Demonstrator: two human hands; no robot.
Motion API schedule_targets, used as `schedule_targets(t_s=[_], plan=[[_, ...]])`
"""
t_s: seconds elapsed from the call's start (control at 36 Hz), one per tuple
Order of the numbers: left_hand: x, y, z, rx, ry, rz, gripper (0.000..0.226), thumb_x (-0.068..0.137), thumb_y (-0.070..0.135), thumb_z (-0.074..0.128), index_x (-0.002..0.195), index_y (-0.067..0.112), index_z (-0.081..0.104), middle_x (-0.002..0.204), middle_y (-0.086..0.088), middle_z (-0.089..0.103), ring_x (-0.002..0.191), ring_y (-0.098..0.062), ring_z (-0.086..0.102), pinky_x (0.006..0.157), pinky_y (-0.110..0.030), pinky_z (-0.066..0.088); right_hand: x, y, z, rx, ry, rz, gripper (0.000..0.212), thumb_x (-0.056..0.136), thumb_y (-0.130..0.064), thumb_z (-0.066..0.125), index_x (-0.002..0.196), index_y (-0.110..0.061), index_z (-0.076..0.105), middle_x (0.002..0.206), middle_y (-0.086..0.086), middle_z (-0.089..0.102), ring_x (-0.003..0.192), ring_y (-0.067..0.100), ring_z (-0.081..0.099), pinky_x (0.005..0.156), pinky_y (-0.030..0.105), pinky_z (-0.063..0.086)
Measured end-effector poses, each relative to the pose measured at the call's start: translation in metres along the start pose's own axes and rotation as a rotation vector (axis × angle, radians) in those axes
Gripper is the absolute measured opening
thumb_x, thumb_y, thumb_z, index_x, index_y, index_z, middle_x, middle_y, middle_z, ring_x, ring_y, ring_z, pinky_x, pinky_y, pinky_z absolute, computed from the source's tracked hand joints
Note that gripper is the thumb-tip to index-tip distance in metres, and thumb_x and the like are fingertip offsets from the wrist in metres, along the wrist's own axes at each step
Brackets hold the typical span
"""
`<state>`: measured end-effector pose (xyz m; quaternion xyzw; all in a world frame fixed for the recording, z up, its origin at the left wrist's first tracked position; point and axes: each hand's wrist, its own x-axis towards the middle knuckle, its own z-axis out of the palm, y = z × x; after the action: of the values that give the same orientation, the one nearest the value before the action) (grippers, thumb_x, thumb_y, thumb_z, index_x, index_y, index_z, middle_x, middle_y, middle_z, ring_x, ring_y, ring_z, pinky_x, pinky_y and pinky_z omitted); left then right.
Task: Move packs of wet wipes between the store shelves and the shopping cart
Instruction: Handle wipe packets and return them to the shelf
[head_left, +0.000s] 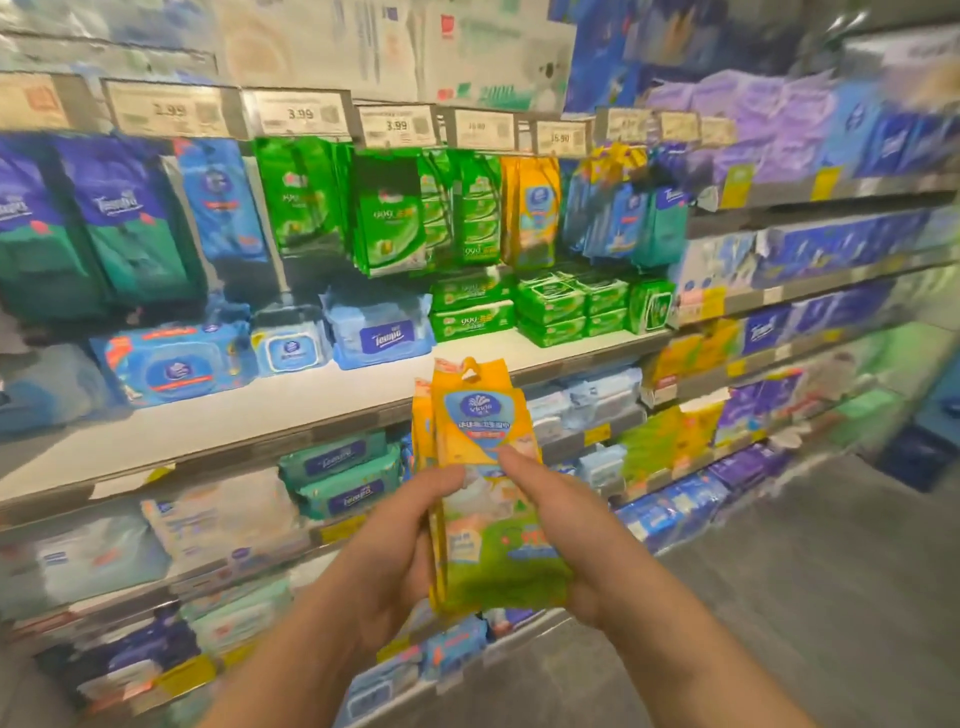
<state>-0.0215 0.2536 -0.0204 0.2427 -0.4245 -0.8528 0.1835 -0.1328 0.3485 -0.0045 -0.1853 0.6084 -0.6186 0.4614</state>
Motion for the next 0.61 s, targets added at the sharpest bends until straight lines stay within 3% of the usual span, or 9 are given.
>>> schedule_targets(t_s=[0.06,0.17,0.22,0.28,0.36,0.42,0.5,0.61], plan=[[0.010,0.000,0.000,-0.015,-0.076,-0.033,0.056,0.069,0.023,0.074,0.123,0.008,0.070,0.127,-0.024,0.065,0.117,-0.045,0.062,0.107,-0.061,0.041,0.001,-0.004,-0.002,0.025,0.010,-0.001,0.038,0.096,-0.048,0.063,0.117,-0.019,0.073,0.102,0.009,0.079,0.093,0.029,0.077,0.088,0.047,0.061],[0.050,0.008,0.000,0.049,-0.075,-0.020,0.053,0.078,0.031,0.064,0.128,0.012,0.067,0.125,-0.021,0.068,0.116,-0.042,0.064,0.105,-0.062,0.043,0.028,-0.019,-0.012,0.047,0.073,-0.021,0.034,0.098,-0.042,0.061,0.112,-0.015,0.074,0.099,0.012,0.079,0.088,0.031,0.077,0.074,0.040,0.062],[0.070,0.018,0.004,0.096,-0.076,0.001,0.049,0.081,0.032,0.064,0.126,0.016,0.067,0.121,-0.017,0.071,0.110,-0.039,0.068,0.095,-0.060,0.052,0.045,-0.029,-0.017,0.036,0.106,-0.038,0.034,0.098,-0.043,0.060,0.113,-0.016,0.075,0.100,0.010,0.079,0.091,0.030,0.077,0.076,0.040,0.062],[0.087,0.029,0.006,0.138,-0.103,0.007,0.046,0.081,0.034,0.063,0.125,0.019,0.067,0.115,-0.013,0.074,0.102,-0.035,0.072,0.077,-0.047,0.062,0.060,-0.039,-0.020,0.010,0.125,-0.072,0.032,0.099,-0.044,0.059,0.111,-0.020,0.074,0.098,0.006,0.080,0.089,0.024,0.078,0.071,0.033,0.062],[0.110,0.044,0.010,0.153,-0.140,-0.001,0.052,0.076,0.036,0.064,0.124,0.019,0.067,0.112,-0.011,0.075,0.098,-0.031,0.074,0.065,-0.035,0.061,0.081,-0.055,-0.022,0.020,0.127,-0.093,0.031,0.098,-0.044,0.059,0.111,-0.020,0.074,0.095,0.004,0.080,0.084,0.021,0.078,0.064,0.029,0.060],[0.129,0.052,0.012,0.157,-0.167,-0.004,0.052,0.073,0.033,0.064,0.123,0.017,0.068,0.110,-0.012,0.075,0.094,-0.030,0.075,0.062,-0.034,0.061,0.094,-0.063,-0.024,0.022,0.139,-0.107,0.033,0.098,-0.045,0.060,0.112,-0.019,0.074,0.097,0.006,0.080,0.087,0.024,0.078,0.071,0.034,0.062],[0.153,0.060,0.017,0.167,-0.204,-0.007,0.054,0.069,0.031,0.067,0.121,0.016,0.068,0.107,-0.012,0.076,0.087,-0.029,0.076,0.056,-0.031,0.059,0.117,-0.070,-0.033,0.013,0.186,-0.118,0.035,0.097,-0.047,0.060,0.112,-0.020,0.075,0.101,0.006,0.079,0.095,0.027,0.077,0.095,0.047,0.058],[0.189,0.066,0.026,0.193,-0.246,-0.013,0.067,0.065,0.029,0.077,0.128,0.015,0.065,0.109,-0.015,0.075,0.086,-0.030,0.076,0.058,-0.030,0.058,0.141,-0.079,-0.048,-0.013,0.219,-0.126,0.035,0.096,-0.048,0.061,0.114,-0.021,0.074,0.103,0.004,0.079,0.098,0.025,0.076,0.099,0.050,0.055]])
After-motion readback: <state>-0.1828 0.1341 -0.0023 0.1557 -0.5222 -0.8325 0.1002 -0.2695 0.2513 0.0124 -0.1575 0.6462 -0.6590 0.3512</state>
